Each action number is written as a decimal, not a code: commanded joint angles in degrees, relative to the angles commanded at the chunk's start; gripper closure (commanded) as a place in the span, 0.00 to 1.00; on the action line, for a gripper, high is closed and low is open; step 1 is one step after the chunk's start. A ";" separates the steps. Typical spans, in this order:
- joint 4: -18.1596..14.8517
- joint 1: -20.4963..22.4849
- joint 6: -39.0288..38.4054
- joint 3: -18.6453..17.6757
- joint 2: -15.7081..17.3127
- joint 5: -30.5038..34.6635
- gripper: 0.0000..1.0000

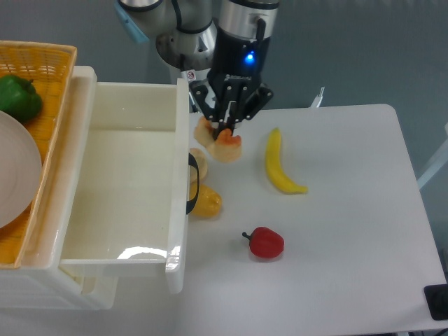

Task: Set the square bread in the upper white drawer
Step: 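Lift the bread and carry it toward the open white drawer, then lower the held bread into the open white drawer, then open the gripper to release the bread inside the drawer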

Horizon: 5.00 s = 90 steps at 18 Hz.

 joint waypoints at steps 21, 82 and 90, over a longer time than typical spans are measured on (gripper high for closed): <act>-1.76 -8.35 0.09 -3.34 -0.88 0.53 0.76; -4.22 -12.48 0.70 -3.60 -2.90 0.70 0.37; -4.31 -12.48 0.70 -3.60 -2.81 0.70 0.37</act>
